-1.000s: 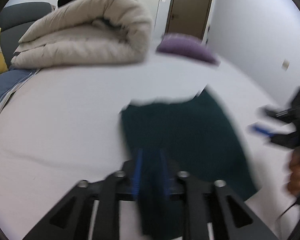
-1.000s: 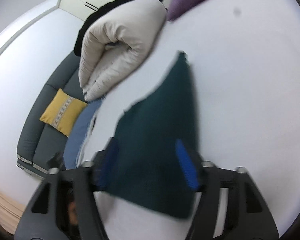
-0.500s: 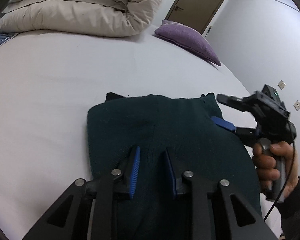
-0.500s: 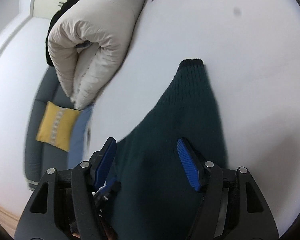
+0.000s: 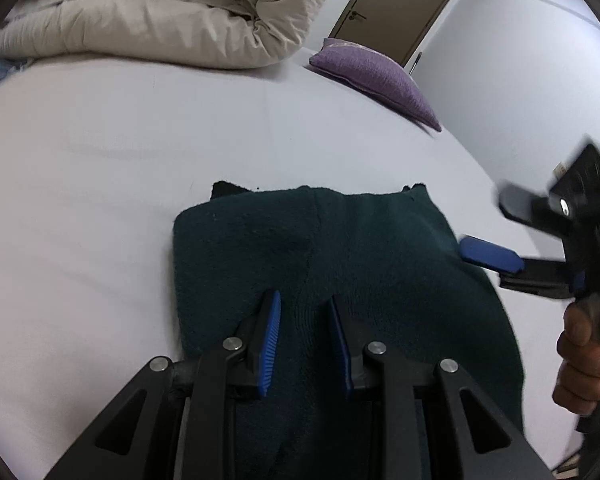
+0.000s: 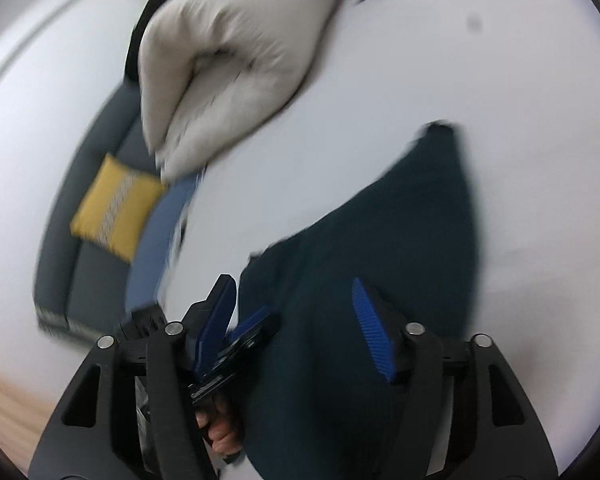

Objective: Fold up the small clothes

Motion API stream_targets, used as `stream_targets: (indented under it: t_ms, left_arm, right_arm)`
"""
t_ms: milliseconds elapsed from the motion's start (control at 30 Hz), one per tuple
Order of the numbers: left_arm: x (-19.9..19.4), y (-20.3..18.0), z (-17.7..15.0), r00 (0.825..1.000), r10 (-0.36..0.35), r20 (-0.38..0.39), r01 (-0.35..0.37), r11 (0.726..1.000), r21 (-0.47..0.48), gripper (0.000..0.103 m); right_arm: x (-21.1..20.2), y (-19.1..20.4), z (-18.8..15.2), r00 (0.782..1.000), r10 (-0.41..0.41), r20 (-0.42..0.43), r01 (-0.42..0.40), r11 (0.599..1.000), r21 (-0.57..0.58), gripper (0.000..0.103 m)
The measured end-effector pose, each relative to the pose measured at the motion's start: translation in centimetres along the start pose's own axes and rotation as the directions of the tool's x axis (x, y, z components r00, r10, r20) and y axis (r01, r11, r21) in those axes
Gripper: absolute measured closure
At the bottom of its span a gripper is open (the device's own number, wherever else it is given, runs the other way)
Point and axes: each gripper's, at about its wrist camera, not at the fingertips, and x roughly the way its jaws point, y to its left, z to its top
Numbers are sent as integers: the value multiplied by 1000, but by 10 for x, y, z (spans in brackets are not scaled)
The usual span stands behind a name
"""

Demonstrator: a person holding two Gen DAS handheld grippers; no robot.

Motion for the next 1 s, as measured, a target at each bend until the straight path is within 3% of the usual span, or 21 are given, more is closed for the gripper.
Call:
stream_targets:
  t_ms: [67,133,267,333,433,500,533,633,733,833,900,1000]
  left_arm:
    - [1,-6,-2,999,37,3,-37,999,29,74]
    - [4,-8,-3,998,55,7,-55,998,44,74]
    - [4,-6,-6,999,46,15,-46,998,43,74]
    - [5,-6,-5,999,47,16,-48,998,45,74]
    - [4,-6,-5,999,48,18,-49,998,48,74]
    - [3,-7,-7,999,49,19,-49,998,47,74]
    - [3,-8,-7,999,50,20,-51,998,48,74]
    - [3,-11,-8,998,65,23,-66,996,59,74]
    - [4,-13,-9,997,78,25,-79,995,67,74]
    - [4,-15,-10,996,90,26,-92,993,79,74]
    - [4,-16,-10,995,100,28,-102,991,87,74]
    - [4,-15,-10,995,97,31,-100,991,87,74]
  right_arm:
    - [27,9,5,997,25,-76,-25,1000,4,43]
    - [47,8,9,995,-3,-99,6,1000,29,43]
    - [62,-3,25,991,-132,-32,132,991,0,43]
    - [65,-22,33,994,-102,-35,104,992,78,48]
    - [49,-33,37,989,-147,27,142,983,120,47]
    - [24,-37,32,972,-216,94,202,969,139,46]
    - [14,-38,29,972,-208,112,192,972,138,45]
    - [-20,-28,0,991,1,135,-13,996,90,45]
    - [-34,-16,-47,987,149,51,-149,989,-17,42]
    - [-22,-25,-85,988,149,-52,-151,988,-39,40]
    - [-28,-37,-105,979,201,-31,-202,979,-34,41]
    - [-31,-47,-128,984,171,-56,-173,985,-24,41]
